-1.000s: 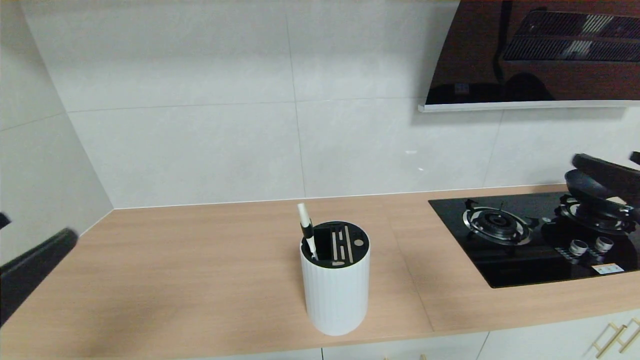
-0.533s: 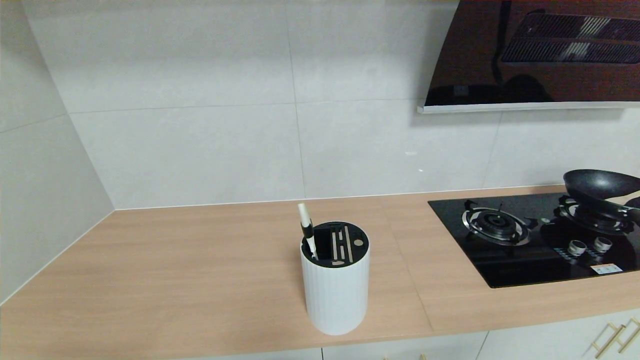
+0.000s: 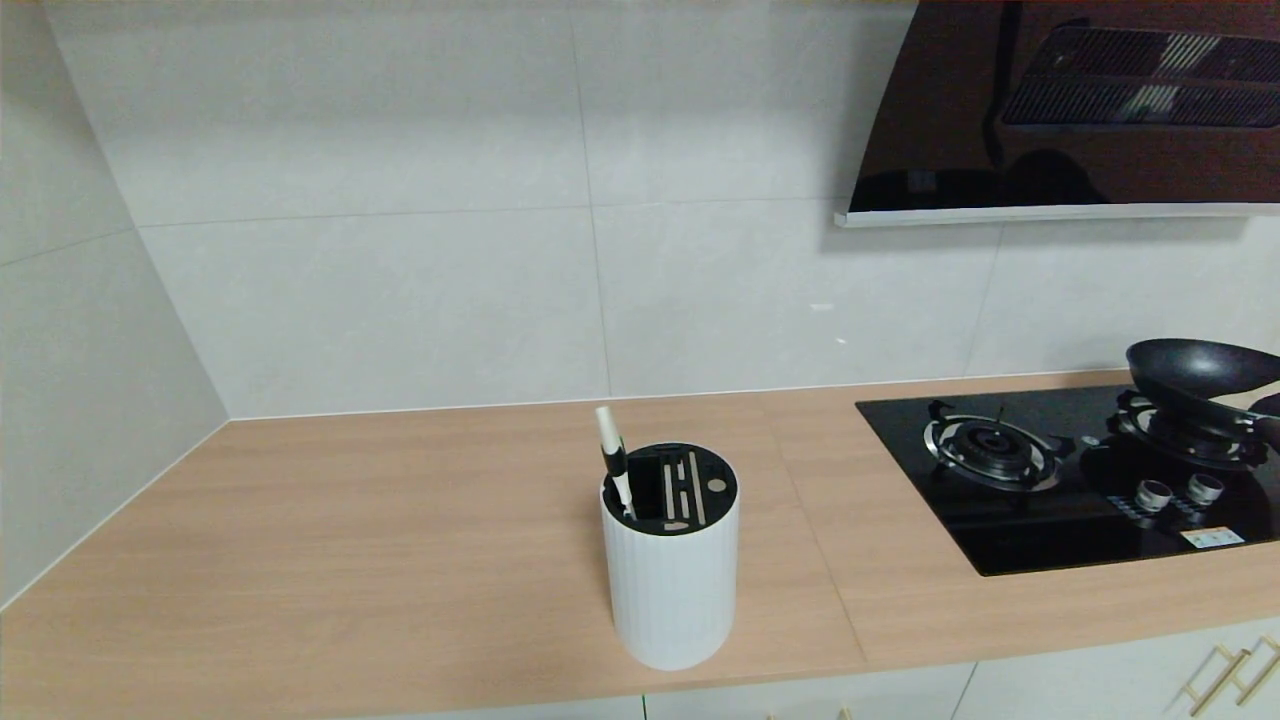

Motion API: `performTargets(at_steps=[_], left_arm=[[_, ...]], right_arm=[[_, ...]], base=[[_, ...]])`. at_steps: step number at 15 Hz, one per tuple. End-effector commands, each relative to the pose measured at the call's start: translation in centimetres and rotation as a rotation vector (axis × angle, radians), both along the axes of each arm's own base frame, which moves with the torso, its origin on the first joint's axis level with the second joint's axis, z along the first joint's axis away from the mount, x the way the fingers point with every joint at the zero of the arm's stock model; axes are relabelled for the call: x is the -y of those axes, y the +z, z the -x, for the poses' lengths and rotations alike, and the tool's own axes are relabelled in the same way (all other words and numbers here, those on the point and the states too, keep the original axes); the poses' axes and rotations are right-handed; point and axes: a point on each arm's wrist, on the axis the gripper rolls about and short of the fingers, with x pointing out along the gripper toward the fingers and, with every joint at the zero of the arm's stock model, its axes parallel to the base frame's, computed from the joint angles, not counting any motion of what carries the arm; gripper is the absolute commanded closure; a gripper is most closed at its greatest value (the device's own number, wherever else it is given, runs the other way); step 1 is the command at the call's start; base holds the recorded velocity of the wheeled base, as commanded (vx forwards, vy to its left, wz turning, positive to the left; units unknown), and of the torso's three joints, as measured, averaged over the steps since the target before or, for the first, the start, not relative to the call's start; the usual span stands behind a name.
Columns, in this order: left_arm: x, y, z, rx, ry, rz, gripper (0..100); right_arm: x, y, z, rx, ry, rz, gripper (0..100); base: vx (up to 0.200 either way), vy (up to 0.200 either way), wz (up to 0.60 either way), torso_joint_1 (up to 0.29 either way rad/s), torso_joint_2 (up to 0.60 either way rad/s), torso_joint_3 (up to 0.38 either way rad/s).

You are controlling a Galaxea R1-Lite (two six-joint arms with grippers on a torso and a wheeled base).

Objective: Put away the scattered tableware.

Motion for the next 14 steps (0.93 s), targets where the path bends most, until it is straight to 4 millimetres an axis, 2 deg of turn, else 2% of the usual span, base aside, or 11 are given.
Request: performTargets(at_steps=[1, 3, 4, 6, 8, 14], left_arm=[[0.0, -4.2, -1.9, -0.137, 0.014, -0.035, 0], [0.0, -7.8, -3.6, -0.232, 0.019, -0.085, 0], [0.0, -8.7, -4.0, -0.228, 0.015, -0.108, 0], [0.1, -8.8, -4.1, -0.241, -0.042, -0.117, 0], [0.4, -9.4, -4.1, -0.288, -0.158, -0.154, 0], [0.4, -9.2, -4.1, -0.269, -0.170, -0.090, 0]], right_arm=[[-0.2, -3.0, -1.4, 0.034, -0.008, 0.008, 0], [-0.6, -5.6, -3.1, 0.069, 0.160, 0.058, 0], [-0.7, -5.9, -3.2, 0.036, 0.213, 0.072, 0], [-0.8, -6.5, -3.2, -0.027, 0.244, 0.076, 0], [-1.0, -6.9, -3.2, -0.070, 0.361, 0.093, 0], [-1.0, -6.9, -3.2, -0.068, 0.360, 0.090, 0]], base=[[0.000, 0.000, 0.00, 0.000, 0.00, 0.000], [0.000, 0.000, 0.00, 0.000, 0.00, 0.000], [0.000, 0.000, 0.00, 0.000, 0.00, 0.000], [0.000, 0.000, 0.00, 0.000, 0.00, 0.000], [0.000, 0.000, 0.00, 0.000, 0.00, 0.000], [0.000, 0.000, 0.00, 0.000, 0.00, 0.000]])
